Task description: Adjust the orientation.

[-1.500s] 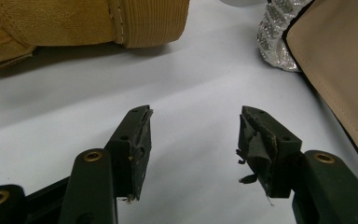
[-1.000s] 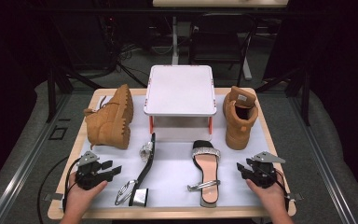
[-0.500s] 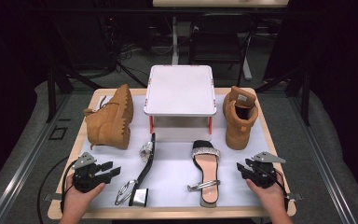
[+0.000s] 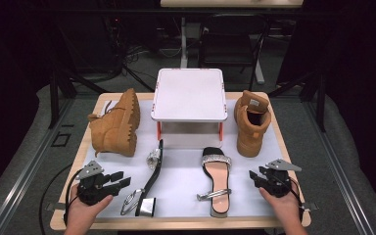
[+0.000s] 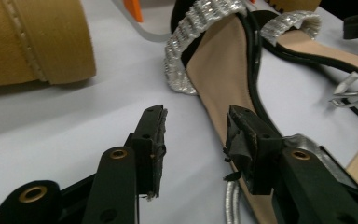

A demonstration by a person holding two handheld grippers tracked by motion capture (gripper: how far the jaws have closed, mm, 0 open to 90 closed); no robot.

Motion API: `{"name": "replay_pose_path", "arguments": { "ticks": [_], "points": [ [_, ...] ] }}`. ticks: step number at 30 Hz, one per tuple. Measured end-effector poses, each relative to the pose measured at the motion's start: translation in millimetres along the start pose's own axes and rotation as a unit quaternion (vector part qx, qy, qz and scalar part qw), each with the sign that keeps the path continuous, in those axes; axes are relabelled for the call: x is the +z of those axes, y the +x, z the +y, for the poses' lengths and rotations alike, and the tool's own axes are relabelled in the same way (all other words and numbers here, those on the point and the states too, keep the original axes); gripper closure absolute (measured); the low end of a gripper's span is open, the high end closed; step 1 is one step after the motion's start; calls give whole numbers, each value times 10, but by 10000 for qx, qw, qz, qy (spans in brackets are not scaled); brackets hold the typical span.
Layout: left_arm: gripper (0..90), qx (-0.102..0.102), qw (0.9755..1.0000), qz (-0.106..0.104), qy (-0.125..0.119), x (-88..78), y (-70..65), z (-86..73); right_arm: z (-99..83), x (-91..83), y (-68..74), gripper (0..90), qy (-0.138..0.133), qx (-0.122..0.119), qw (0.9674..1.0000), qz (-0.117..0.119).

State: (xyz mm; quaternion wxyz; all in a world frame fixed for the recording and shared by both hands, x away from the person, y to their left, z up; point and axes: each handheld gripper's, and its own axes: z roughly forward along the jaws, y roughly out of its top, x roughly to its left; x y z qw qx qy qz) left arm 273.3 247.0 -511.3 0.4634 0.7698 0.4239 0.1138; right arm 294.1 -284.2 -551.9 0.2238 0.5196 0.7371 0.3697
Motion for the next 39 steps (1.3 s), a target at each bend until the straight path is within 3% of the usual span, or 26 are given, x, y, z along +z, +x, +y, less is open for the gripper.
{"name": "replay_pose_path", "arguments": {
  "ticks": [4,7,11,16,22,35,39],
  "points": [
    [569,26,9999,-123,-14,-14,-97,40,2,-3,-10,542,51,19,10000,56],
    [546,159,9996,-233,18,-3,-171,64,4,-13,-9,543,48,2,10000,50],
    [542,243,9995,-182,84,-1,-192,72,3,-16,-10,545,43,5,10000,19],
    [542,231,9993,-303,40,-17,-247,91,-4,-12,-17,545,16,36,10000,19],
    [556,328,9985,-405,155,29,-305,75,-2,-22,-22,545,26,24,10000,20],
    [613,248,9977,-569,279,68,-308,43,-4,-30,-31,545,1,48,10000,63],
    [686,286,9974,-603,259,76,-309,36,-4,-35,-29,544,3,27,10000,54]
  ]
}}
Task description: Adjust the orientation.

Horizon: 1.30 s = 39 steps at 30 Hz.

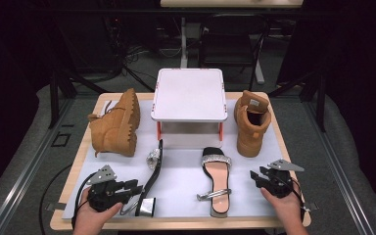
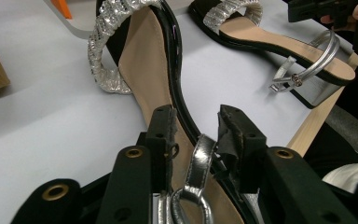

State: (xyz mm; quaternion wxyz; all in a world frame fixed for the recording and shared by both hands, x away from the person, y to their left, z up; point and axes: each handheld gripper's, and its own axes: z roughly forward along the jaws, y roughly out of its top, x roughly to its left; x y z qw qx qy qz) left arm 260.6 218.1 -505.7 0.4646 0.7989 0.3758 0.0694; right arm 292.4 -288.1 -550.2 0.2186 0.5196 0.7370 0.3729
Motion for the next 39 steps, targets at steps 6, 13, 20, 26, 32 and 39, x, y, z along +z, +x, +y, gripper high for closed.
{"name": "replay_pose_path", "arguments": {
  "ticks": [6,13,20,26,32,39],
  "points": [
    [778,-35,9999,-109,25,4,0,1,-2,-1,0,544,-27,27,10000,8],
    [803,24,9998,-169,44,7,-5,8,-3,5,-4,544,-43,43,10000,27],
    [892,-151,9998,-150,-46,-13,26,-2,-2,-5,-13,542,-37,51,10000,7],
    [722,-238,9993,-275,-56,-7,28,-3,-5,-5,-20,537,-46,76,10000,18],
    [669,-257,9992,-200,252,79,44,-43,-4,-11,-22,537,-28,85,10000,18],
    [784,-185,9990,-343,220,82,12,-29,-8,-7,-26,537,-61,122,9999,15]
  ]
}}
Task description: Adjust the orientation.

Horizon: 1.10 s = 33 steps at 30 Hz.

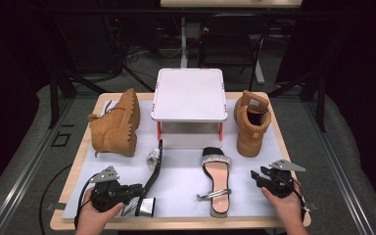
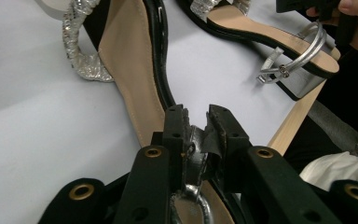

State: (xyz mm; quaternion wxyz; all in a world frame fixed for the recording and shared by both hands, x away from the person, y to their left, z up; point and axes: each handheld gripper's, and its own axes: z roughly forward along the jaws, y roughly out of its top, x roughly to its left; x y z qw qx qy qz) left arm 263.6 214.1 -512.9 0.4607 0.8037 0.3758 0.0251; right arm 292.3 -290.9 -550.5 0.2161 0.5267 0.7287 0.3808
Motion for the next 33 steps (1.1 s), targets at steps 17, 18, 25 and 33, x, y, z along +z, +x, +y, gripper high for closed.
{"name": "replay_pose_path", "arguments": {
  "ticks": [17,18,25,33],
  "points": [
    [805,181,9998,-45,-78,58,-69,36,-4,13,-5,537,16,46,10000,49],
    [805,172,9998,-70,-96,68,-71,40,-4,14,-5,536,17,47,10000,51],
    [811,169,9995,-217,-122,147,-116,83,-3,16,-4,537,27,29,10000,50],
    [815,165,9992,-338,-102,270,-180,126,-1,14,-7,537,12,37,10000,73]
  ]
}}
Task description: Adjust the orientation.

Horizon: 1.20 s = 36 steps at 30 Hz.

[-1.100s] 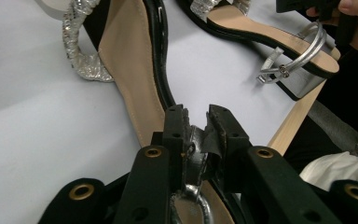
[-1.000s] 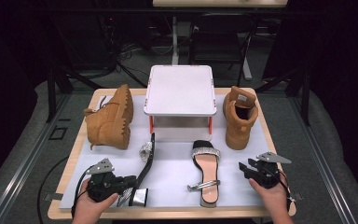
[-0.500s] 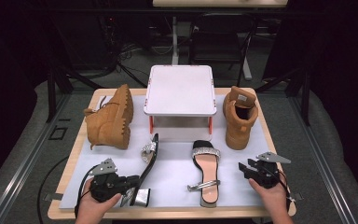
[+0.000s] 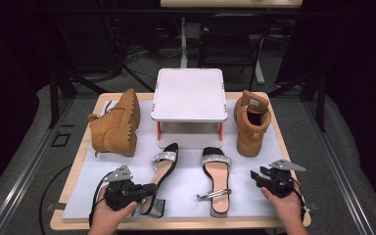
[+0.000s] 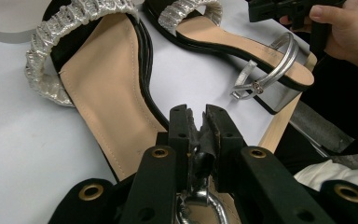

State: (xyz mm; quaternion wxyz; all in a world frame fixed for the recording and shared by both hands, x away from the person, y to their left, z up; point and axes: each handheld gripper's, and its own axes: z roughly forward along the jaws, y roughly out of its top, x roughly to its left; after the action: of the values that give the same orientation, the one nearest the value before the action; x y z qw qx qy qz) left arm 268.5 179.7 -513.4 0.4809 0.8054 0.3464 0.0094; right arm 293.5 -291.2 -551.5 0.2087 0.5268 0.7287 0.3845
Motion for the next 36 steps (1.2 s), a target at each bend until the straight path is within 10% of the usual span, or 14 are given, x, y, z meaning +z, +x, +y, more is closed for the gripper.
{"name": "replay_pose_path", "arguments": {
  "ticks": [36],
  "points": [
    [803,123,9992,36,387,410,-181,52,-5,-6,-5,536,1,62,10000,15]
  ]
}}
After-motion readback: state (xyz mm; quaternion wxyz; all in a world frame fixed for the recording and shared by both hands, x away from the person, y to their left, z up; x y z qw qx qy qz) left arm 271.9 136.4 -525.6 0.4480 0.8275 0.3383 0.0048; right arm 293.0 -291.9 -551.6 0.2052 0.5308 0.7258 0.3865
